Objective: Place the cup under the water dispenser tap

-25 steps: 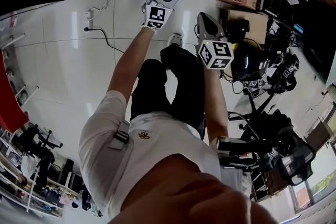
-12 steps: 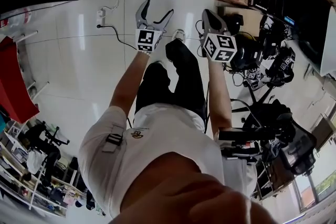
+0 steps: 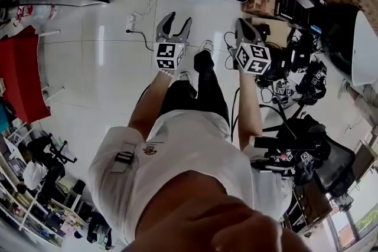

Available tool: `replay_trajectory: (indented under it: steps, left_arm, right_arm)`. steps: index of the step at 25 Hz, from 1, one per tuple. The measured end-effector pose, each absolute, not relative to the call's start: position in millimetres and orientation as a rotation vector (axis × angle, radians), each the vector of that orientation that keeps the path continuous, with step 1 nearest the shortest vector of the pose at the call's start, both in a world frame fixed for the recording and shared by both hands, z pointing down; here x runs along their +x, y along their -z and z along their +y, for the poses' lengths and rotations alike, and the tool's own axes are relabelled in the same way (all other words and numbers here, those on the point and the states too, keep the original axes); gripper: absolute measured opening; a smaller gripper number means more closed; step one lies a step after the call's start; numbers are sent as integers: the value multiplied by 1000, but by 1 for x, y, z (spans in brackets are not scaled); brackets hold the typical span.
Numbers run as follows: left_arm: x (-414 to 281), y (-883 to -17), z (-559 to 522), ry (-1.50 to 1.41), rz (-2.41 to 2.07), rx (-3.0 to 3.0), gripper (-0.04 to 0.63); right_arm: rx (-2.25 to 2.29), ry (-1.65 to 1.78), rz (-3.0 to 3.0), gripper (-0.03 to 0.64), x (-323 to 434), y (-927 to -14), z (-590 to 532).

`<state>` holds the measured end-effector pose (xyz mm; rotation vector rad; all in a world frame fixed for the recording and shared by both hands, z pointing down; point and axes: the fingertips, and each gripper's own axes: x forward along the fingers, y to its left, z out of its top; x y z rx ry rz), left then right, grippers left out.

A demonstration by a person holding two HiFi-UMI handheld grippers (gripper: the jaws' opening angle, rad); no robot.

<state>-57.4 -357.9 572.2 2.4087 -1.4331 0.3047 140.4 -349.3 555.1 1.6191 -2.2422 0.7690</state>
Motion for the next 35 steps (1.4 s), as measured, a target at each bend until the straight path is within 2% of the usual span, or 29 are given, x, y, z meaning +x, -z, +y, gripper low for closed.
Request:
replay_trajectory:
  steps: [1,3,4,13,22,35]
  left_arm:
    - [-62,-563,-351,-306,-1435,2402,201]
    - [-70,-544,-335,-312,-1436,2405,49]
    - [-74,-535,-326,-309,-1434,2410,12]
    - [-95,-464,-266,-223,-1434,2434,11]
    - [-82,-412,-217,-173,-1371,2454,11]
    - [-6,-415,-98,-222,-1449,2402,11]
  right_arm:
    - [1618,-763,-2243,0,139,-548,-342]
    - [1617,-753,-2247,0,134,-536,-328]
    - [1618,-749,-2250,0,132,-530,-322]
    - [1663,-659,-2295,0,109,-471,-268]
    - [1609,-558,-2315,0,84,-419,-209]
    - [1527,-607,-2463,0,147,-405,-101]
